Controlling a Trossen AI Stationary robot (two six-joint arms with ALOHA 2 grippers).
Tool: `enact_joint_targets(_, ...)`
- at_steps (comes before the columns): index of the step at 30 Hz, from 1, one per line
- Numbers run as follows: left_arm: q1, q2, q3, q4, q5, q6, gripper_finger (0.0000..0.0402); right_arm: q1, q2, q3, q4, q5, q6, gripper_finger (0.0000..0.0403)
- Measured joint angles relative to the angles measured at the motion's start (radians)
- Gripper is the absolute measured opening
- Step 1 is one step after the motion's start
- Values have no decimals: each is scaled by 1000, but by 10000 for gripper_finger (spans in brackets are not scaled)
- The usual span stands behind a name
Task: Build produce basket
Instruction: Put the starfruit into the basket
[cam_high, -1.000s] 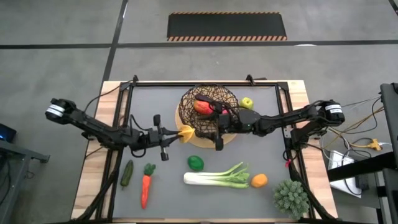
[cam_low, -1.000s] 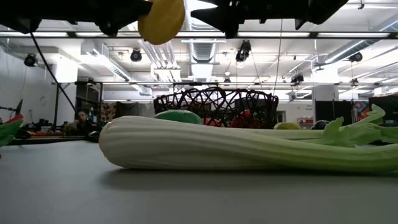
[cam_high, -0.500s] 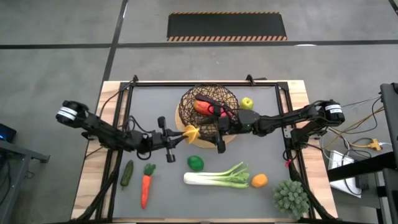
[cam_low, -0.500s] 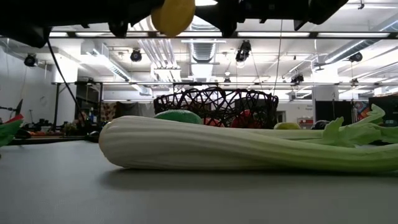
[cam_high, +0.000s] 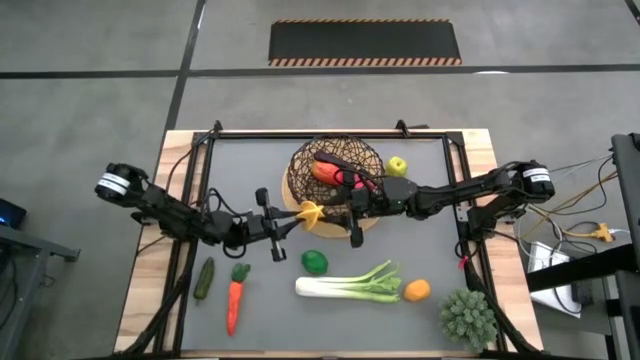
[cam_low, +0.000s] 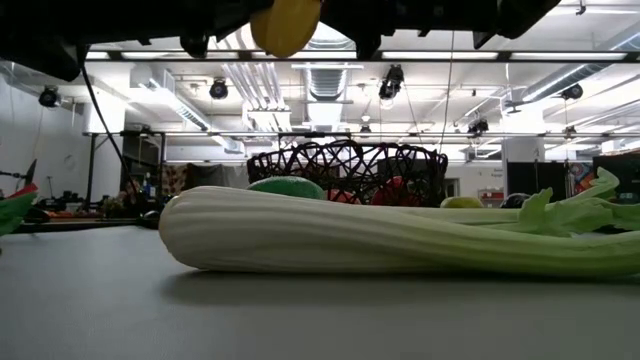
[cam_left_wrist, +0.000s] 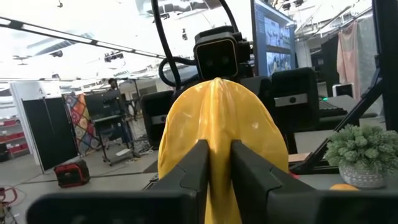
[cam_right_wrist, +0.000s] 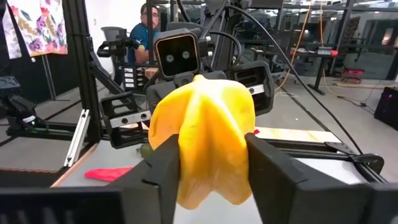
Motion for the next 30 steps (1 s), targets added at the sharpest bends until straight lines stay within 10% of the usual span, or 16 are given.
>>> enact_joint_targets(14,0,0,-8,-15,-4,-52,170,-1,-2,0,-36,18,28,109)
enact_joint_targets(23,0,-46,-19,-16,-230,-2,222,-59,-8,1,-249,439,280,108)
enact_joint_targets(30,0,-124,-22,-13,-227,52,223,-121,-5,1,-472,449,490,108)
